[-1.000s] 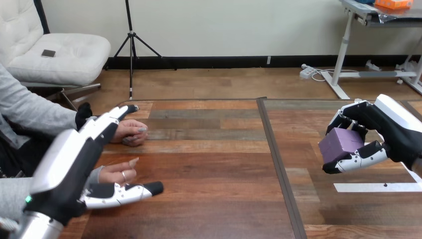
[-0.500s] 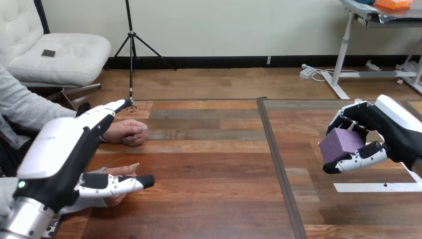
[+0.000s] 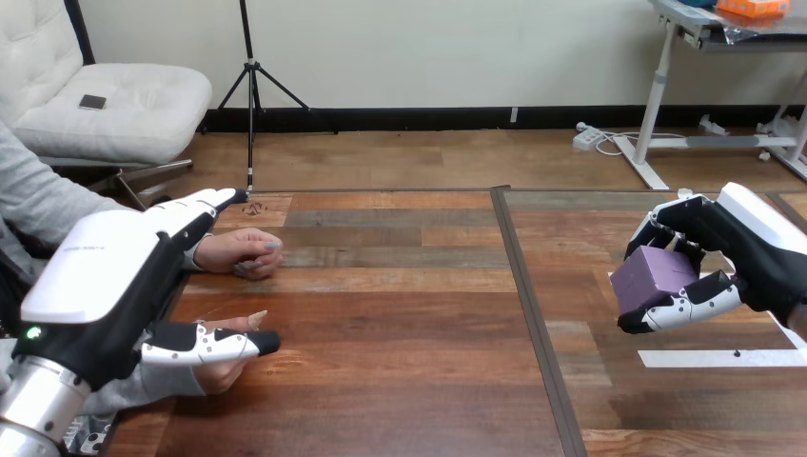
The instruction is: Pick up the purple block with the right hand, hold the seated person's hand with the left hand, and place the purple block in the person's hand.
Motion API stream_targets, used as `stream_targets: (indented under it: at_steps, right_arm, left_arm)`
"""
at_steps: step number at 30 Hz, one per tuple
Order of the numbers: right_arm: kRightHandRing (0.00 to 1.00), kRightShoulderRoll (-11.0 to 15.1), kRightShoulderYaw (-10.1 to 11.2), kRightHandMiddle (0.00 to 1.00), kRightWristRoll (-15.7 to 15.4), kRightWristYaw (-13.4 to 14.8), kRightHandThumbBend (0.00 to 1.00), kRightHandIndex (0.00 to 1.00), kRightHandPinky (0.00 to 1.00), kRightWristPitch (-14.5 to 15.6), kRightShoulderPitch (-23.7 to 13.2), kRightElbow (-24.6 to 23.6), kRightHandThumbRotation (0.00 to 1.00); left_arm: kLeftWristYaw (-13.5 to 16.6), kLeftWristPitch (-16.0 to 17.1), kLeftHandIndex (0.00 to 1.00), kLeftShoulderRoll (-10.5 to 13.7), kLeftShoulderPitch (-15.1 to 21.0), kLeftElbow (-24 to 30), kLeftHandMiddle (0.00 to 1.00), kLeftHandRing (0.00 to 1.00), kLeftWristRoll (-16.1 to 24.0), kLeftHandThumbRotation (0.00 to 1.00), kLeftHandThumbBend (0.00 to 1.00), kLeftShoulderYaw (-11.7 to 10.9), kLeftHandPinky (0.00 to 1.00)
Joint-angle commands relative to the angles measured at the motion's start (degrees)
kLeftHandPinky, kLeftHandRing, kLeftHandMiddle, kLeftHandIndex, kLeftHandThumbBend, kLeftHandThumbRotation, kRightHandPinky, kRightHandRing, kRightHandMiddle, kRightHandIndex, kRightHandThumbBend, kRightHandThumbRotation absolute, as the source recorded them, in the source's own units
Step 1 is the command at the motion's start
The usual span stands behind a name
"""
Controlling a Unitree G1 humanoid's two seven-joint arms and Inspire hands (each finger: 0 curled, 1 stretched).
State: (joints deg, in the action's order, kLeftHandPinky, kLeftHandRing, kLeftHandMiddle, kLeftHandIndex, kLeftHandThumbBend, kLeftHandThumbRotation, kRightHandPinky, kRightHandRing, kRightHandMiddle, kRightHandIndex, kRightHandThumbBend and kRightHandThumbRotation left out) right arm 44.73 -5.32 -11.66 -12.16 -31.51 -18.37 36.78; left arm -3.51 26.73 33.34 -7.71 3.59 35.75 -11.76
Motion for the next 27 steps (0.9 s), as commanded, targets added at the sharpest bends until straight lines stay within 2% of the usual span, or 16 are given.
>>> stream_targets:
  at_steps: [1, 14, 22, 27]
  right_arm:
    - [0.35, -1.4, 2.3, 0.4, 1.2, 0.1, 0.86, 0.44, 0.31, 0.0, -3.8, 0.1, 0.0]
    - [0.36, -1.4, 2.6, 0.41, 1.4, -0.1, 0.85, 0.43, 0.32, 0.5, -3.4, -0.4, 0.0]
    - [0.37, -1.2, 2.6, 0.41, 0.7, 0.3, 0.85, 0.43, 0.33, 0.7, -3.3, -0.4, 0.0]
    - [0.36, -1.3, 2.9, 0.41, 1.2, -0.2, 0.85, 0.44, 0.33, 0.5, -3.4, -0.1, 0.0]
  left_arm:
    - [0.6, -0.4, 0.87, 2.6, 3.7, -1.8, 0.88, 0.85, 1.0, 0.45, 1.0, 1.3, 0.76]
    - [0.6, 1.1, 0.84, 5.9, 5.0, -4.7, 0.86, 0.83, 2.5, 0.45, 1.0, 3.4, 0.74]
    - [-0.8, 1.0, 0.84, 8.6, 5.8, -6.3, 0.86, 0.83, 3.9, 0.44, 1.0, 5.1, 0.74]
    - [-2.1, 1.2, 0.83, 10.0, 6.3, -7.6, 0.85, 0.83, 3.1, 0.42, 1.0, 6.0, 0.74]
